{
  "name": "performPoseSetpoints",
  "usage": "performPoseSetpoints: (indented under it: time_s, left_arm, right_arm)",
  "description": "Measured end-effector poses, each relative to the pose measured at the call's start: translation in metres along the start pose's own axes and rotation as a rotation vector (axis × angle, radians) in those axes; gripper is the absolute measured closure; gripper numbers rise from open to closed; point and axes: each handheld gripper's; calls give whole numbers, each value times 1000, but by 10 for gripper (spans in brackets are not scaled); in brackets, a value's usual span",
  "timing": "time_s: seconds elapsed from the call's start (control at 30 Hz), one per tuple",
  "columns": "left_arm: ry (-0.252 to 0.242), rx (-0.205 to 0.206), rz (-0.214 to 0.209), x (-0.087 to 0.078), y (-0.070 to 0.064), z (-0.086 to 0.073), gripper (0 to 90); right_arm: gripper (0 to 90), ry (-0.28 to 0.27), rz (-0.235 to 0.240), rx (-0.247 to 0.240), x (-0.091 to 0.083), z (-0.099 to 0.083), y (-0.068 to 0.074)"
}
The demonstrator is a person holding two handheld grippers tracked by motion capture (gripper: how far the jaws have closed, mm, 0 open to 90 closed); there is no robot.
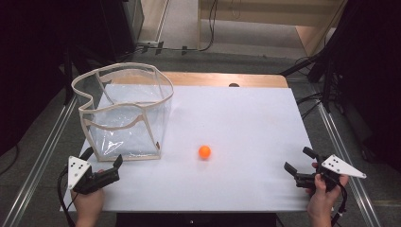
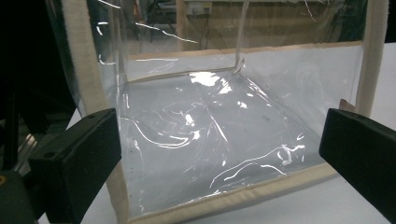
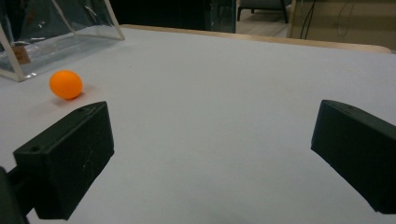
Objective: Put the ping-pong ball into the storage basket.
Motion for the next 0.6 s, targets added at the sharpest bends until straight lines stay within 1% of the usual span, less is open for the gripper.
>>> performPoseSetpoints:
  time_s: [0.07, 0.1, 0.2, 0.23, 0.27, 0.3, 0.33, 0.37, 0.4, 0.43, 0.47, 0.6]
  left_arm:
    - [9, 18, 1, 1, -2, -1, 0]
    - [9, 20, 1, 1, -3, -1, 0]
    - [12, 18, 1, 1, -2, -1, 0]
    - [10, 15, 2, 1, -2, -1, 0]
    - [9, 13, 3, 1, -2, -1, 0]
    - [10, 15, 3, 1, -3, -1, 0]
    - [14, 25, 8, 2, -4, -2, 0]
    - [14, 25, 8, 2, -4, -2, 0]
    - [15, 29, 10, 2, -5, -2, 0]
    - [15, 35, 10, 2, -5, -3, 0]
    - [16, 40, 9, 2, -5, -3, 0]
    - [18, 39, 9, 2, -6, -3, 0]
  right_arm:
    - [0, 18, 9, -12, 1, 1, 0]
    - [0, 27, 10, -26, 3, 3, 2]
    - [0, 36, 7, -31, 3, 5, 5]
    - [0, 41, 7, -42, 4, 7, 6]
    - [0, 60, -3, -62, 6, 10, 10]
    - [0, 69, -2, -77, 8, 11, 11]
    - [0, 81, -1, -86, 10, 13, 13]
    - [0, 90, -3, -96, 12, 14, 14]
    - [0, 90, -3, -96, 12, 14, 14]
    - [0, 95, 5, -96, 13, 16, 15]
    - [0, 100, 37, -98, 17, 20, 18]
    - [0, 116, 73, -105, 22, 27, 23]
Point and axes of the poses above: each handheld gripper's, and its own axes: x roughly forward along the jaws, z roughly out of its top, y roughly to its left, and after that the axes turned 11 degrees about -x, right-handed
